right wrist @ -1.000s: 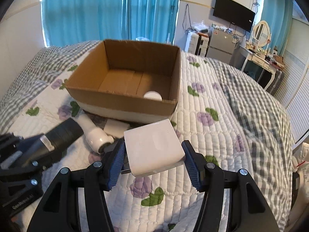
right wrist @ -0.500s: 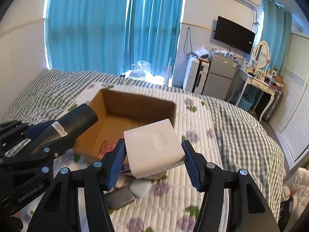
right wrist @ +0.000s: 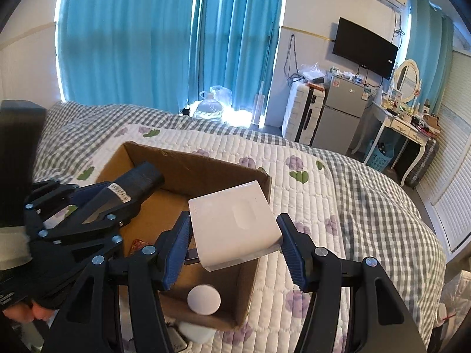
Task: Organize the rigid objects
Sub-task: 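Place the black cylinder upright in the box and open the left gripper while the right drops the block in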
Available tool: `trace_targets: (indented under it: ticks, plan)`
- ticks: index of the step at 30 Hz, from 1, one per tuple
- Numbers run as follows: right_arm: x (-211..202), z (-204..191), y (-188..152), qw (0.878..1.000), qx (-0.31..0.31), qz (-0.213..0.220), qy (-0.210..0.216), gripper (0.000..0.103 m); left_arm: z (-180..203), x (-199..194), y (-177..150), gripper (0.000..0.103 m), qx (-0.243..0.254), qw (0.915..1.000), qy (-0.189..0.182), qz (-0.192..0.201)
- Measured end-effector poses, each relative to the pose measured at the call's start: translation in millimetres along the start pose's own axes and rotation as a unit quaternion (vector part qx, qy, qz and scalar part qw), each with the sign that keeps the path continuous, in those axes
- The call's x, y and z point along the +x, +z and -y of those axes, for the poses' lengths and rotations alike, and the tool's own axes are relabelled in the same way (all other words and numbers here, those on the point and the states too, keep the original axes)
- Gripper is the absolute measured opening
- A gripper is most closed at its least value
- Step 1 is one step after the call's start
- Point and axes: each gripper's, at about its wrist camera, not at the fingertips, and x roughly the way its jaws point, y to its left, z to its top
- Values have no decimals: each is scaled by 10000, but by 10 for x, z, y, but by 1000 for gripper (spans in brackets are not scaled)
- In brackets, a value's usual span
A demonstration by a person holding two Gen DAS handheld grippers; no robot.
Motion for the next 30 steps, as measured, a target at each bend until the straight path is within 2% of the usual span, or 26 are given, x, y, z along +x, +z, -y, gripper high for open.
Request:
trace_targets:
  ticks: [4, 7, 8, 9, 11, 19, 23, 28, 29, 30]
  plan:
    - [144, 36, -42, 10000, 13, -84, 33, 58, -25, 174, -45, 41, -81, 9997, 15, -224]
    - [211, 58, -85, 9999, 28, -140, 55, 58, -11, 186, -75, 43, -72, 9998, 22, -206]
    - [223, 73, -99, 9999, 33, -150, 62, 58, 0, 159, -77, 49, -18, 9999, 32, -153]
    - [234, 77, -110, 9998, 41, -163, 62, 58, 14, 131, -65, 61, 11, 9999, 59, -121]
    - [241, 92, -124, 9998, 63, -174, 49, 58, 18, 64, -54, 71, 32, 9999, 112, -12]
    - [162, 127, -67, 9999, 124, -96, 21, 58, -49, -215, 18, 71, 28, 9994, 226, 273]
    - [286, 60, -25, 9999, 67, -128, 83, 58, -144, -274, 29, 71, 4, 9986, 378, 361]
    - [559, -38, -15, 9997, -6, -196, 119, 59, -242, -301, 0, 71, -60, 9982, 400, 446]
    - [574, -40, -18, 9998, 26, -134, 132, 62, -259, -315, -7, 71, -78, 9981, 380, 470]
    - [555, -38, -20, 9999, 49, -24, 121, 72, -279, -339, -12, 72, -99, 9980, 376, 501]
